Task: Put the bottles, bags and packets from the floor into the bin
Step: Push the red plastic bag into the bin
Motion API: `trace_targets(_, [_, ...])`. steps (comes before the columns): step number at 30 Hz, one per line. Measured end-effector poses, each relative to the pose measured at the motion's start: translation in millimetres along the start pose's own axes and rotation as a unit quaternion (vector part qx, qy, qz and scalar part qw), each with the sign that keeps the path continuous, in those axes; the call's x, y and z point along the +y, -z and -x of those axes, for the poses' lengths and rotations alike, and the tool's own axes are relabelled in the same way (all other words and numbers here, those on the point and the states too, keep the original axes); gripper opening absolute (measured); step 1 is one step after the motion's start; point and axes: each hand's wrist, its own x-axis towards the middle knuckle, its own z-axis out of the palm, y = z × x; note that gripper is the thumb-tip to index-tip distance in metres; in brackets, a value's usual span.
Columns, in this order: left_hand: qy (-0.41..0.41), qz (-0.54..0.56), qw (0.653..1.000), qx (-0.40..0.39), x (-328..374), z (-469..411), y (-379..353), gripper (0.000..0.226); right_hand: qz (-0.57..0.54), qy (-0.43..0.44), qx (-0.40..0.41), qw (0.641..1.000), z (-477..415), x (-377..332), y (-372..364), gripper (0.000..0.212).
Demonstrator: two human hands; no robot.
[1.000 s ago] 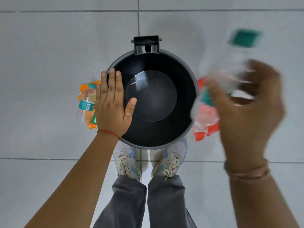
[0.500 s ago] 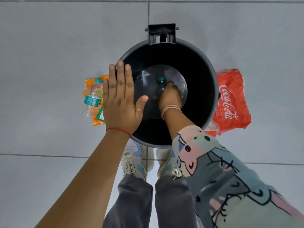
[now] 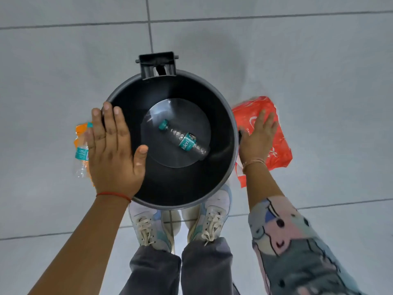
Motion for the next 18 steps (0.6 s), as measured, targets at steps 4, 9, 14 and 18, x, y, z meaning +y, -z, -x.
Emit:
trace_targets(4, [-0.004, 0.0, 1.0, 0.006, 0, -1, -2, 0.077, 0.069, -0.064, -0.14, 0.986, -14, 35, -38, 0.075])
trace_targets(9, [-0.006, -0.003, 1.0, 0.017, 0, -1, -5, 0.079, 0.062, -0.092, -0.166, 0.98, -15, 47, -57, 0.071])
trace_targets(14, [-0.005, -0.014, 0.999, 0.032, 1, -1, -7, 0.078, 0.07, -0.072, -0.121, 0.987, -20, 52, -65, 0.053])
trace_targets(18, [-0.002, -0.011, 0.999, 0.033, 2, 0, -6, 0.078, 0.109, -0.052, -0.053, 0.991, -19, 54, -65, 0.025])
